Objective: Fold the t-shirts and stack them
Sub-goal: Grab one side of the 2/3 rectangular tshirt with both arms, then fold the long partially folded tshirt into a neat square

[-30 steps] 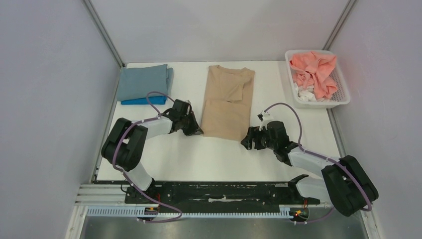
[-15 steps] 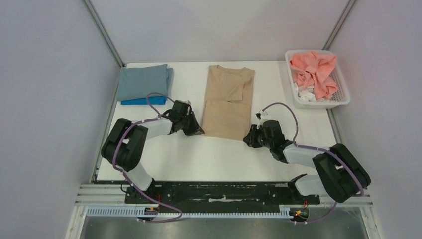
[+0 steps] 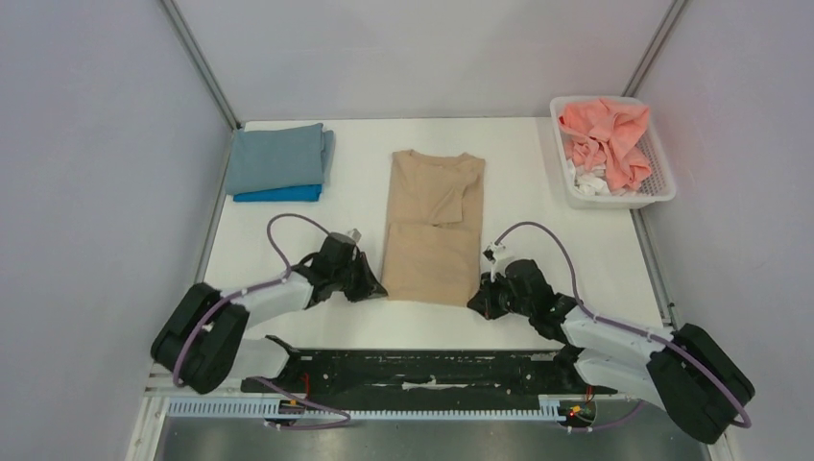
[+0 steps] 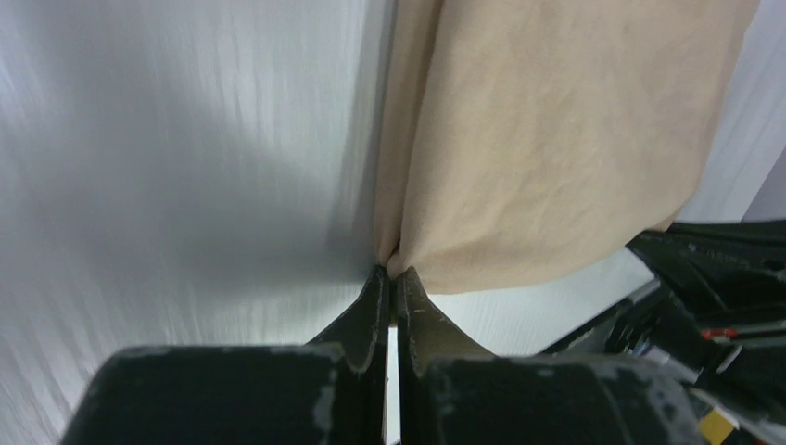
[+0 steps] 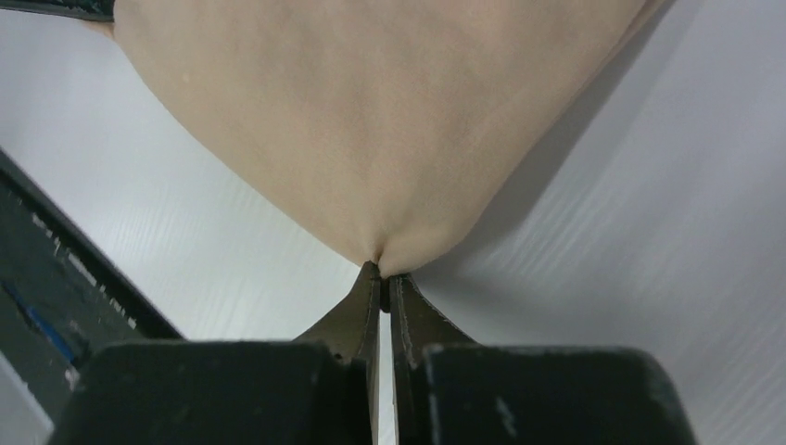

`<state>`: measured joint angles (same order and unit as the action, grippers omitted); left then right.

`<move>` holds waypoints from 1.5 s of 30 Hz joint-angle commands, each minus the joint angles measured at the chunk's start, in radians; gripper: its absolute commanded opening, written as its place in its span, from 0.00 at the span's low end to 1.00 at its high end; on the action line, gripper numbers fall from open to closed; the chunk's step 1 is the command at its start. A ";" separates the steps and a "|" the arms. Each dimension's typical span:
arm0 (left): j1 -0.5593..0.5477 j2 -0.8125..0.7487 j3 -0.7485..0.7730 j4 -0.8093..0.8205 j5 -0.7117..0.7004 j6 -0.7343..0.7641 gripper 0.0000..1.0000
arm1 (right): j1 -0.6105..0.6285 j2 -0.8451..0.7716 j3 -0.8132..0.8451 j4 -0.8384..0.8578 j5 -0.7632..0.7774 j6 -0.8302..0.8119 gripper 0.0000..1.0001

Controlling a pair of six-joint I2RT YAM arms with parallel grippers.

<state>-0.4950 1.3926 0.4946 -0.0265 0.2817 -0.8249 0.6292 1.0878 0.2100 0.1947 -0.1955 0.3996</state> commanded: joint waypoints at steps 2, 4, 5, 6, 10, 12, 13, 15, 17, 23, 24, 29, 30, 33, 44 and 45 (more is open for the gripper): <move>-0.155 -0.257 -0.226 -0.214 -0.123 -0.157 0.02 | 0.126 -0.166 -0.076 -0.240 -0.024 0.079 0.00; -0.208 -0.400 -0.279 -0.300 -0.166 -0.230 0.02 | 0.181 -0.236 -0.096 -0.284 -0.030 0.123 0.00; -0.233 -0.490 -0.298 -0.340 -0.174 -0.257 0.02 | 0.213 -0.261 -0.105 -0.293 -0.036 0.144 0.00; -0.260 -0.557 -0.313 -0.375 -0.181 -0.284 0.02 | 0.235 -0.286 -0.116 -0.300 -0.042 0.166 0.00; -0.310 -0.838 -0.373 -0.445 -0.142 -0.308 0.02 | 0.367 -0.338 -0.105 -0.322 -0.045 0.246 0.00; -0.310 -0.945 -0.408 -0.451 -0.101 -0.340 0.02 | 0.426 -0.350 -0.079 -0.342 -0.018 0.268 0.00; -0.310 -0.983 -0.415 -0.470 -0.090 -0.353 0.02 | 0.449 -0.349 -0.067 -0.346 -0.012 0.273 0.00; -0.311 -1.060 -0.397 -0.528 -0.095 -0.357 0.02 | 0.478 -0.340 -0.044 -0.355 0.005 0.275 0.00; -0.312 -1.106 -0.352 -0.571 -0.114 -0.343 0.02 | 0.485 -0.329 -0.001 -0.392 0.038 0.245 0.00; -0.310 -1.051 -0.216 -0.547 -0.180 -0.282 0.02 | 0.483 -0.350 0.187 -0.548 0.230 0.145 0.00; -0.310 -1.007 -0.190 -0.542 -0.193 -0.268 0.02 | 0.484 -0.353 0.220 -0.570 0.250 0.128 0.00; -0.310 -0.794 -0.009 -0.476 -0.321 -0.175 0.02 | 0.483 -0.349 0.375 -0.626 0.432 0.051 0.00; -0.310 -0.753 0.044 -0.477 -0.354 -0.153 0.02 | 0.481 -0.348 0.408 -0.626 0.493 0.036 0.00; -0.307 -0.629 0.194 -0.539 -0.517 -0.105 0.02 | 0.478 -0.352 0.471 -0.605 0.611 0.007 0.00; -0.140 -0.285 0.495 -0.461 -0.541 0.013 0.02 | 0.242 -0.271 0.596 -0.496 0.685 -0.135 0.00; -0.128 -0.268 0.513 -0.443 -0.536 0.023 0.02 | 0.201 -0.258 0.593 -0.473 0.641 -0.144 0.00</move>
<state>-0.6838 1.0668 0.9169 -0.5163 -0.2066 -0.8822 0.9562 0.7948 0.7551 -0.3737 0.4637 0.3328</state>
